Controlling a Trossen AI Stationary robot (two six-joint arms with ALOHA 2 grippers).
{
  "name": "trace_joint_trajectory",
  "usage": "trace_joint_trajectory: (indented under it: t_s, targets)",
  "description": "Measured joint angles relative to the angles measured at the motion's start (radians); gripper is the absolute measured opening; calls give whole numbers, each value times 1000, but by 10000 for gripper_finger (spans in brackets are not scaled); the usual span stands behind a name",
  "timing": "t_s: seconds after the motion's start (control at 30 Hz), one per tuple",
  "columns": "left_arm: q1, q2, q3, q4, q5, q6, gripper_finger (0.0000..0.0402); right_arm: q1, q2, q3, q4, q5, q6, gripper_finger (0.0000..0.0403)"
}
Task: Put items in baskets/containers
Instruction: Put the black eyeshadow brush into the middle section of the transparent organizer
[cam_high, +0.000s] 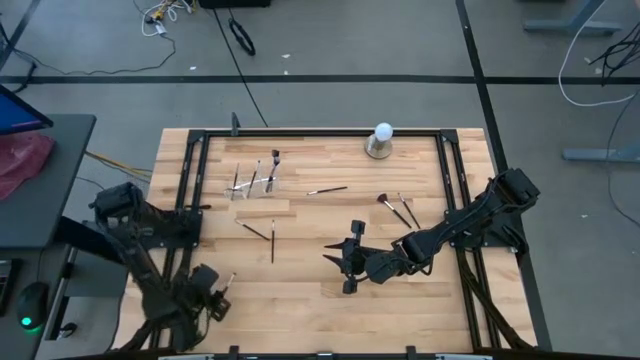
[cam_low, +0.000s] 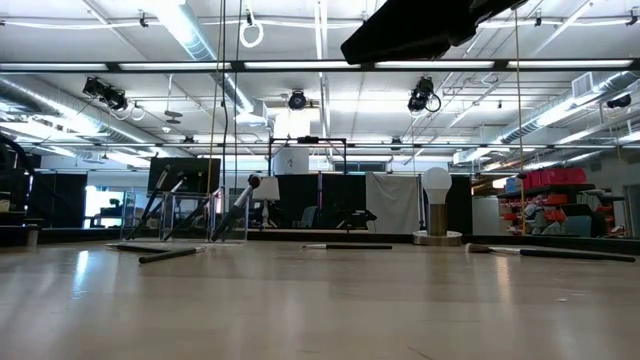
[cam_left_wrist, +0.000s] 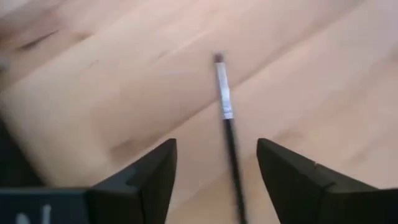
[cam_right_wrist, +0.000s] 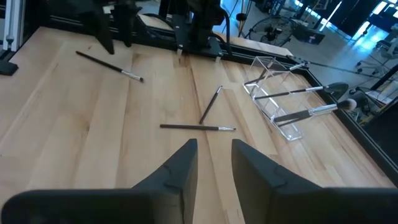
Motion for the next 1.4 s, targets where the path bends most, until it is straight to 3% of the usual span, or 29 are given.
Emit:
trace_joint_trajectory:
  t_s: [0.07,0.2,0.4,0.7,0.9,1.17,1.4]
  targets:
    - [-31,45,0,33,-68,25,234,0,0,0,1,0,0,100]
    - [-41,169,1,128,-105,136,214,0,0,0,12,0,0,100]
    - [-69,283,23,105,-173,94,168,-6,0,0,29,-1,-15,100]
    - [-122,325,7,102,-279,0,103,-17,0,0,56,-1,-16,100]
    - [-75,351,-32,146,-412,65,70,-17,0,0,57,-4,-17,100]
    - [-74,350,-62,205,-448,84,18,-17,0,0,57,-4,-22,100]
    - [-69,353,-65,223,-482,83,16,-17,0,0,53,-4,-22,100]
